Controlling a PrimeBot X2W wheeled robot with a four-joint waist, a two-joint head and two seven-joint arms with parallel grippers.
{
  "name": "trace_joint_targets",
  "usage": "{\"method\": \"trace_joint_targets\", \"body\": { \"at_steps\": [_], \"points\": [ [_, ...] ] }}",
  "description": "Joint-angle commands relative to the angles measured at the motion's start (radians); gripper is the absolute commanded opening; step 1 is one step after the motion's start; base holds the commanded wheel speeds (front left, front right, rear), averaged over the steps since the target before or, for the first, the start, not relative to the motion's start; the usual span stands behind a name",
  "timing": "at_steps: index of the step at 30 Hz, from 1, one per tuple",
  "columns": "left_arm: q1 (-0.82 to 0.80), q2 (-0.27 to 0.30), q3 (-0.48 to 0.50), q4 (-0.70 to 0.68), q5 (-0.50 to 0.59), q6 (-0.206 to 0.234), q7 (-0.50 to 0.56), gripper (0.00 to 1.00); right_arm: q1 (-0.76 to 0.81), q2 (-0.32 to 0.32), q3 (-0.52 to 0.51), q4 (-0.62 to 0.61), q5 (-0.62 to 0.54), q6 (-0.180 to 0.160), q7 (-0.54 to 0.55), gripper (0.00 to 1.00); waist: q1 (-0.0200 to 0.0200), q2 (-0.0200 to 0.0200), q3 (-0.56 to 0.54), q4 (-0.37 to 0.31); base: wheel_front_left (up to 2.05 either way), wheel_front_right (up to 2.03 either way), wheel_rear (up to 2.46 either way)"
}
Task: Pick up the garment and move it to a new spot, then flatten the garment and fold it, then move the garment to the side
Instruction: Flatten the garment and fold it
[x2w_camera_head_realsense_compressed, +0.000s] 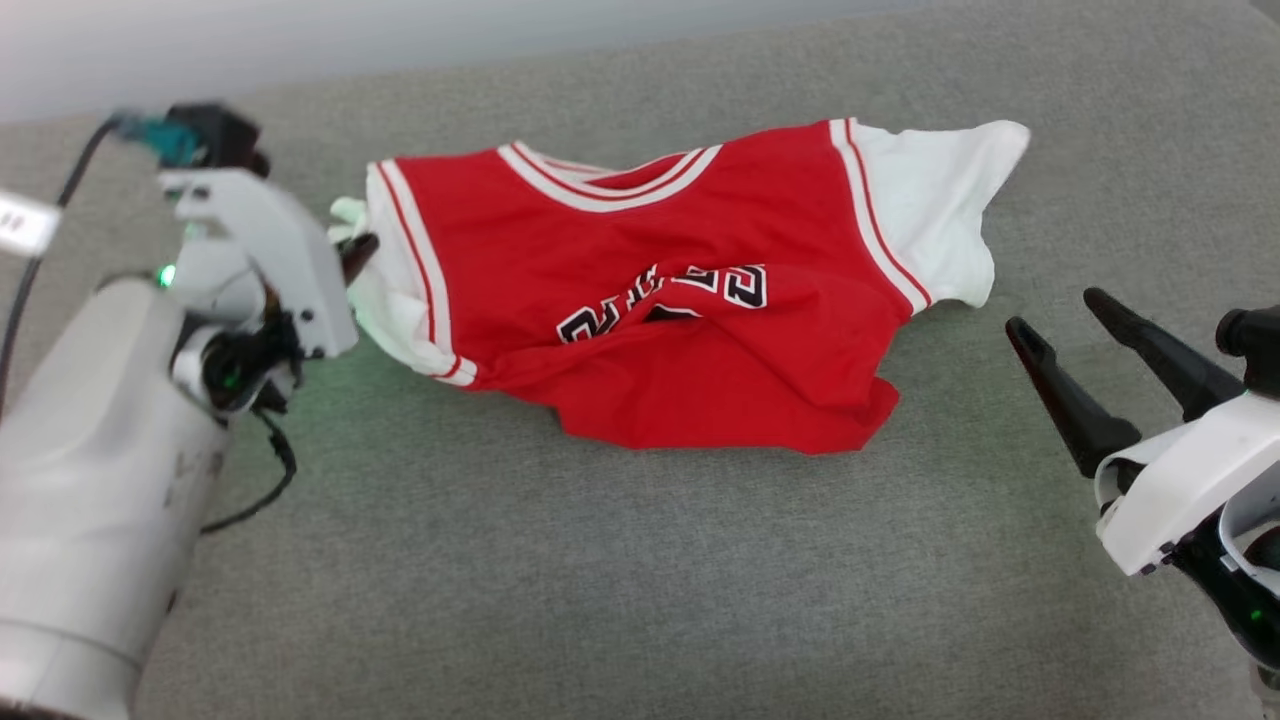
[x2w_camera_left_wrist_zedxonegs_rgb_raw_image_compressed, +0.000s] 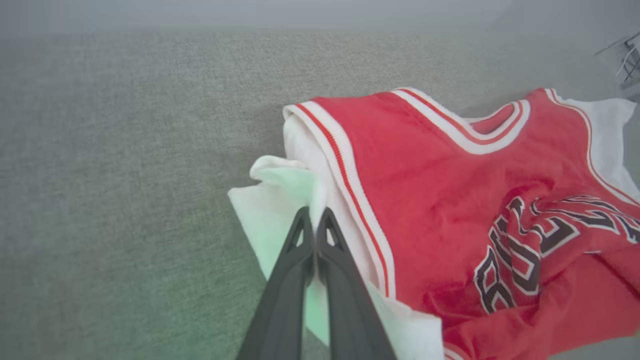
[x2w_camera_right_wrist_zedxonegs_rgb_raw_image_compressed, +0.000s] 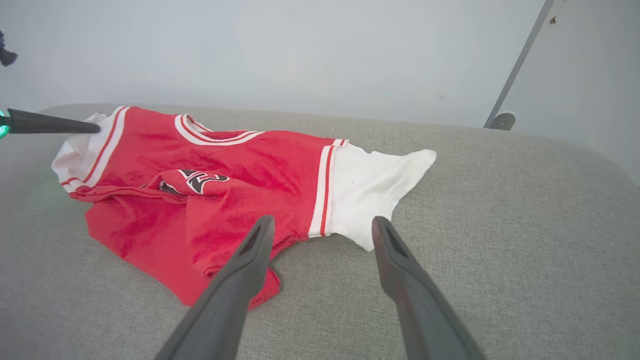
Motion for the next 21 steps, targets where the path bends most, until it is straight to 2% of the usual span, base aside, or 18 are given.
{"method": "trace_joint_targets", "body": {
  "at_steps": [1, 4, 7, 8, 9, 12, 13, 14, 15, 16, 19, 21],
  "points": [
    [0.033, 0.007, 0.027, -0.004, -0.039, -0.002, -0.020, 0.08, 0.009, 0.004, -0.011, -0.009, -0.004, -0.001, 0.006, 1.00, 0.0000, 0.0000, -0.005, 0.008, 0.00, 0.00, 0.00],
    [0.082, 0.009, 0.081, -0.011, -0.120, -0.002, -0.047, 0.04, 0.015, -0.002, -0.019, -0.017, -0.002, -0.001, 0.015, 1.00, 0.0000, 0.0000, -0.005, 0.013, 0.00, 0.00, 0.00],
    [0.114, 0.017, 0.099, -0.023, -0.157, -0.002, -0.060, 0.06, 0.018, -0.001, -0.024, -0.024, -0.002, -0.001, 0.022, 1.00, 0.0000, 0.0000, -0.003, 0.014, 0.00, 0.00, 0.00],
    [0.129, 0.022, 0.103, -0.033, -0.170, -0.002, -0.066, 0.15, 0.019, 0.000, -0.025, -0.026, -0.003, -0.001, 0.023, 1.00, 0.0000, 0.0000, -0.002, 0.014, 0.00, 0.00, 0.00],
    [0.145, 0.024, 0.109, -0.038, -0.191, -0.002, -0.071, 0.31, 0.021, 0.000, -0.027, -0.028, -0.004, -0.001, 0.024, 1.00, 0.0000, 0.0000, -0.002, 0.015, 0.00, 0.00, 0.00],
    [0.171, 0.043, 0.130, -0.036, -0.222, -0.002, -0.098, 0.39, 0.023, 0.002, -0.028, -0.034, -0.004, -0.001, 0.032, 1.00, 0.0000, 0.0000, -0.004, 0.016, 0.00, 0.00, 0.00],
    [0.180, 0.042, 0.136, -0.036, -0.233, -0.002, -0.109, 0.49, 0.024, 0.002, -0.029, -0.034, -0.003, -0.001, 0.034, 1.00, 0.0000, 0.0000, -0.005, 0.017, 0.00, 0.00, 0.00],
    [0.188, 0.044, 0.140, -0.032, -0.241, -0.002, -0.117, 0.83, 0.025, 0.001, -0.030, -0.035, 0.000, -0.001, 0.036, 1.00, 0.0000, 0.0000, -0.007, 0.017, 0.00, 0.00, 0.00],
    [0.195, 0.048, 0.142, -0.036, -0.248, -0.002, -0.124, 0.95, 0.025, -0.001, -0.031, -0.035, 0.002, -0.001, 0.039, 1.00, 0.0000, 0.0000, -0.009, 0.018, 0.00, 0.00, 0.00],
    [0.203, 0.049, 0.145, -0.039, -0.260, -0.002, -0.126, 1.00, 0.026, -0.001, -0.033, -0.035, 0.003, -0.001, 0.040, 1.00, 0.0000, 0.0000, -0.012, 0.020, 0.00, 0.00, 0.00],
    [0.225, 0.084, 0.120, -0.008, -0.220, -0.002, -0.135, 1.00, 0.031, 0.001, -0.041, -0.035, 0.002, -0.001, 0.043, 1.00, 0.0000, 0.0000, -0.023, 0.025, 0.00, 0.00, 0.00],
    [0.229, 0.073, 0.116, 0.006, -0.223, -0.002, -0.142, 1.00, 0.036, 0.006, -0.042, -0.036, 0.003, -0.001, 0.045, 1.00, 0.0000, 0.0000, -0.030, 0.027, 0.00, 0.00, 0.00]
  ]
}}
